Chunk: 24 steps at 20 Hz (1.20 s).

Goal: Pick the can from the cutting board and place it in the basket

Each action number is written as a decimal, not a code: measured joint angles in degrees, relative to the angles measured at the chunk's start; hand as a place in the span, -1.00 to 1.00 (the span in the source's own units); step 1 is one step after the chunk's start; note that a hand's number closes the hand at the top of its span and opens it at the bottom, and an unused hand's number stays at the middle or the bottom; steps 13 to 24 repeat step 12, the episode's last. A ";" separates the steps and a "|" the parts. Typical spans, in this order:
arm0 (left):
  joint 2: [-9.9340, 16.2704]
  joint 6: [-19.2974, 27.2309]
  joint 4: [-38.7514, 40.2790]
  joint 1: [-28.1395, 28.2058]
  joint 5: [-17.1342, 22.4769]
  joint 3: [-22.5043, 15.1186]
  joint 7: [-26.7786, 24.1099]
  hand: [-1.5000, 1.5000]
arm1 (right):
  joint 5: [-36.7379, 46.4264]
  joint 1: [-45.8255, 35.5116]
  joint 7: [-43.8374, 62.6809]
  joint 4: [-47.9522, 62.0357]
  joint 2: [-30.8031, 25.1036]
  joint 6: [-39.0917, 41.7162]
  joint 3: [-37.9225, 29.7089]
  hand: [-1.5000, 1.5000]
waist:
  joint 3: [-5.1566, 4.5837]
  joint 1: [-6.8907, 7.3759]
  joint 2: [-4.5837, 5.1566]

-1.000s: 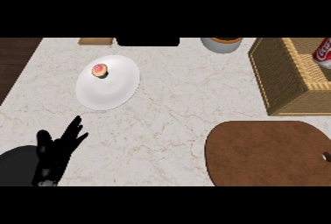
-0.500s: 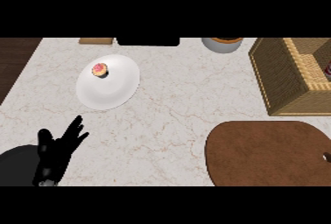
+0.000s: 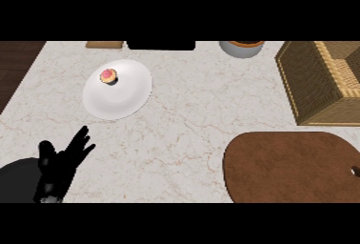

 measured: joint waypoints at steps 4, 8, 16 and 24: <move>-0.09 -0.39 0.78 -0.01 -0.36 0.09 -1.13 0.00 | -2.38 -1.73 -1.56 3.22 -2.16 -0.67 -2.71 -1.00 | 0.03 -0.05 -0.04; -0.15 -0.10 0.58 0.13 -0.44 0.52 -0.26 0.00 | -5.63 -1.32 -1.69 5.02 -5.60 0.99 -6.06 -1.00 | 0.05 -0.48 -0.20; -0.38 -0.75 0.74 0.83 -0.27 0.66 -2.37 0.00 | -7.78 0.81 -2.89 7.77 -10.45 1.98 -9.21 -1.00 | 0.06 -0.61 -0.16; -0.38 -0.75 0.74 0.83 -0.27 0.66 -2.37 0.00 | -7.78 0.81 -2.89 7.77 -10.45 1.98 -9.21 -1.00 | 0.06 -0.61 -0.16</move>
